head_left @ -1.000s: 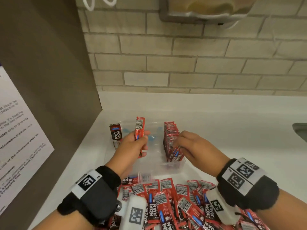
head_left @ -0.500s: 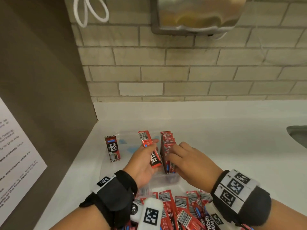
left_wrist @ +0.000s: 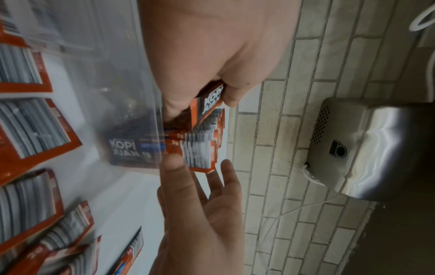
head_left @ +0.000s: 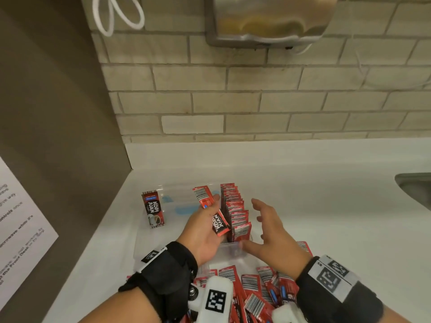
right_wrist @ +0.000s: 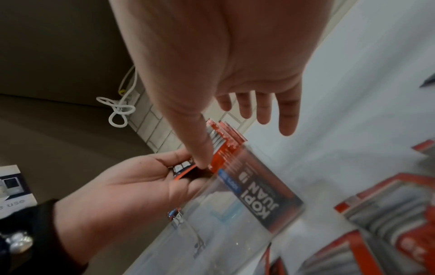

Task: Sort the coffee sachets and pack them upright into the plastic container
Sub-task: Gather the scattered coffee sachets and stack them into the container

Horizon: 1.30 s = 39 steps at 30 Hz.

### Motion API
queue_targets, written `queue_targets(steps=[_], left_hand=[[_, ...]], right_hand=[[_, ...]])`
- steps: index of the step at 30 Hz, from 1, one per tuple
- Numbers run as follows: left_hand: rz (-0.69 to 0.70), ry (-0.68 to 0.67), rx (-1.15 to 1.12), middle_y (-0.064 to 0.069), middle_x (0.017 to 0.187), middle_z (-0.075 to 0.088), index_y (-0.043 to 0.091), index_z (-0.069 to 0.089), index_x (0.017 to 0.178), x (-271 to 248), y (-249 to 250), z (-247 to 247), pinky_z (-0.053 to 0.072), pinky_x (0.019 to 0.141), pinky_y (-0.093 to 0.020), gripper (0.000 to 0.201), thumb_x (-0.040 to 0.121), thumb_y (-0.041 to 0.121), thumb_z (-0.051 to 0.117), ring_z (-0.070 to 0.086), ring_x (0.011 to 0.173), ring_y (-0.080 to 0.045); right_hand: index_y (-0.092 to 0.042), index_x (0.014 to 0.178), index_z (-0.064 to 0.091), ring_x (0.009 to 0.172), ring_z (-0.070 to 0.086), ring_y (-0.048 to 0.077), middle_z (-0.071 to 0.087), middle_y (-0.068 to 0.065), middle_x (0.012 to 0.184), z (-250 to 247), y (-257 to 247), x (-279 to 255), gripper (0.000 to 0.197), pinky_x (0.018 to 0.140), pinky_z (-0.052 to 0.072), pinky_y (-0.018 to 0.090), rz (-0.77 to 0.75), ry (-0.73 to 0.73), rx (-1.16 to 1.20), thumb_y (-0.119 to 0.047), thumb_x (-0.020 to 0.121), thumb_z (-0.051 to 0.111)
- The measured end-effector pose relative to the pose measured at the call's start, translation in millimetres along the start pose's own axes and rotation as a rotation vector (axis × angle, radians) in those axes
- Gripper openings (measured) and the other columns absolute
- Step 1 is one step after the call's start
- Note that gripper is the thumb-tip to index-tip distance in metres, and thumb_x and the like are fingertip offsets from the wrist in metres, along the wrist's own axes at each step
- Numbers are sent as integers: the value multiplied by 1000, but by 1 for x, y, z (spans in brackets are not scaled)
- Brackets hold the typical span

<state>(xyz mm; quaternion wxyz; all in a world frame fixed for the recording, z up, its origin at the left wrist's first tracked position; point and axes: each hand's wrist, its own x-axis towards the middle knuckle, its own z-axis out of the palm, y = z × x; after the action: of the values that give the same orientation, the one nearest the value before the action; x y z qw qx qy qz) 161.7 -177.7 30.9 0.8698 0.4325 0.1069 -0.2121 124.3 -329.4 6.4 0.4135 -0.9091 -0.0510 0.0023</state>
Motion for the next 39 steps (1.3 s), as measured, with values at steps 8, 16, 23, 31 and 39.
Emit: queue_targets(steps=[8, 16, 23, 31, 39], left_hand=[[247, 28, 104, -3, 74, 66, 9, 61, 110, -20, 30, -31, 55, 66, -30, 19, 96, 12, 48, 64, 65, -14], [184, 63, 468, 4, 57, 35, 7, 61, 100, -108, 44, -91, 31, 43, -19, 31, 79, 29, 60, 31, 47, -7], [6, 120, 768, 8, 55, 51, 16, 64, 98, -136, -9, -115, 33, 52, -24, 23, 82, 33, 65, 38, 52, -8], [-4, 212, 598, 4, 48, 41, 17, 66, 101, -137, -14, -111, 34, 52, -26, 15, 88, 20, 59, 37, 47, -8], [77, 132, 400, -1, 57, 40, -2, 54, 113, -129, -6, -110, 35, 52, -28, 55, 73, 34, 61, 37, 48, -11]], right_hand=[[-32, 134, 30, 122, 36, 8, 27, -15, 127, -20, -19, -14, 64, 99, 39, 29, -43, 174, 67, -28, 82, 68], [-29, 95, 57, 78, 56, 3, 59, -14, 94, -7, -37, -51, 9, 63, 41, 9, -36, -249, -212, -33, 87, 60], [-18, 133, 31, 113, 44, 17, 42, 0, 125, 45, -36, -62, 90, 97, 43, 35, 41, -487, -613, -69, 66, 65], [-11, 119, 37, 100, 59, 21, 58, 4, 111, 59, -33, -46, 69, 86, 50, 38, 193, -491, -405, -31, 68, 80], [-15, 105, 57, 96, 58, 17, 60, 1, 105, 48, -27, -50, 26, 87, 49, 34, 123, -407, -394, -31, 85, 63]])
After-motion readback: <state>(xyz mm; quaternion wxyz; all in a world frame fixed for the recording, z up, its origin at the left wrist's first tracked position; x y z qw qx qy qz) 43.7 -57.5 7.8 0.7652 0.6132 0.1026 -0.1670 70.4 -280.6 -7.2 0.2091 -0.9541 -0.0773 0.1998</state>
